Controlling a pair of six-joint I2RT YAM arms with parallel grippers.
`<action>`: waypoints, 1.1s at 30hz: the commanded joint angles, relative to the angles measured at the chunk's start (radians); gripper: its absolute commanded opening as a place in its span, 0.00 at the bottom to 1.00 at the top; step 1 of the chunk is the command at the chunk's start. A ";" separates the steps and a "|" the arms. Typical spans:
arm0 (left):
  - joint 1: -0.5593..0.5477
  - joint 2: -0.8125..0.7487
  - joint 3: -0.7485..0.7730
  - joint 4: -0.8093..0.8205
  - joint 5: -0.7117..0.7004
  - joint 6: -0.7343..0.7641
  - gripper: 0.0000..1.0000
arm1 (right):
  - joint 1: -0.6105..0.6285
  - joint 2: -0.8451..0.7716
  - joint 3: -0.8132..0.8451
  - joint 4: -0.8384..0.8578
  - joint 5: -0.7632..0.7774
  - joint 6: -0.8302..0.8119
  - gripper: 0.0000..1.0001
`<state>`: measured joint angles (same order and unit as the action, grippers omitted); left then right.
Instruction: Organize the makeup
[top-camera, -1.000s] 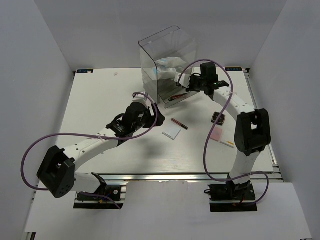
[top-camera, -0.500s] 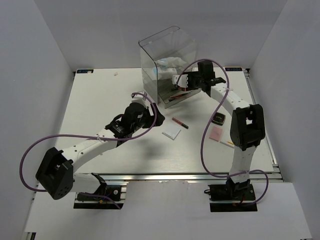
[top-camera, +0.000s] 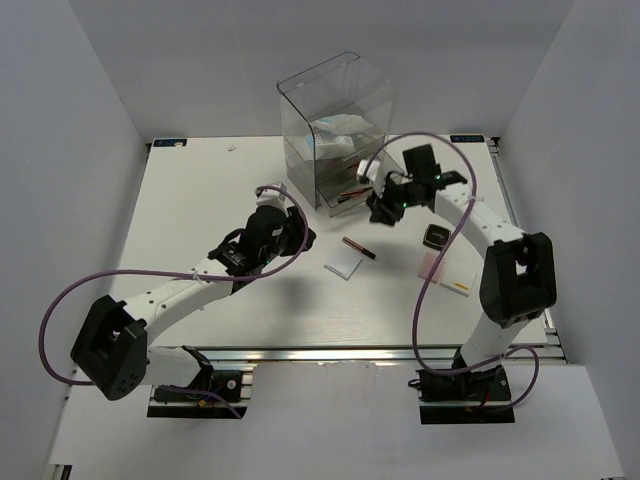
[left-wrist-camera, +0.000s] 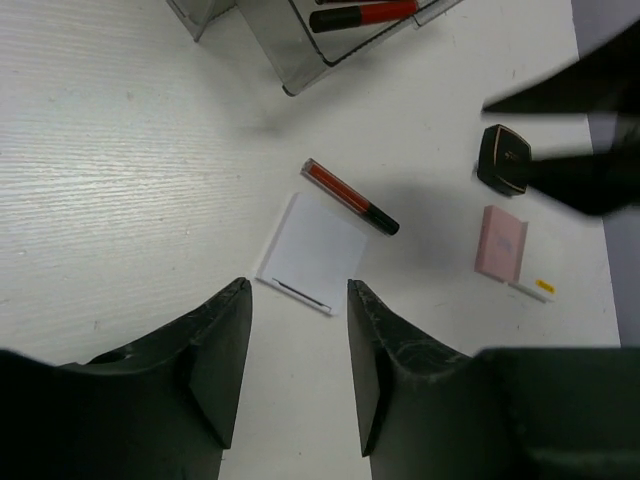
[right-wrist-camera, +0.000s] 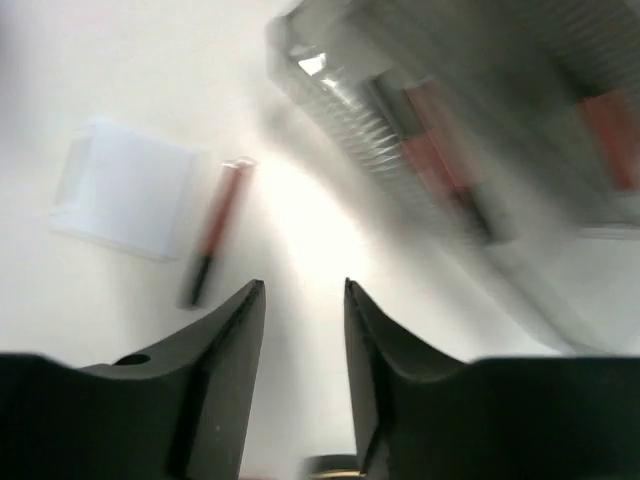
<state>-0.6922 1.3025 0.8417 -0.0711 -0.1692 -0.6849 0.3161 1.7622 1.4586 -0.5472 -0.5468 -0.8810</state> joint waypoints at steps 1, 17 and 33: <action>0.023 -0.040 -0.015 0.014 -0.006 -0.013 0.53 | 0.078 -0.081 -0.209 0.082 0.068 0.328 0.50; 0.048 -0.055 -0.050 0.025 0.010 -0.036 0.67 | 0.179 0.017 -0.297 0.309 0.435 0.599 0.60; 0.049 -0.069 -0.067 0.024 0.005 -0.039 0.67 | 0.224 0.088 -0.339 0.369 0.521 0.606 0.50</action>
<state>-0.6472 1.2678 0.7776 -0.0666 -0.1646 -0.7227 0.5373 1.8309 1.1397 -0.2184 -0.0677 -0.2695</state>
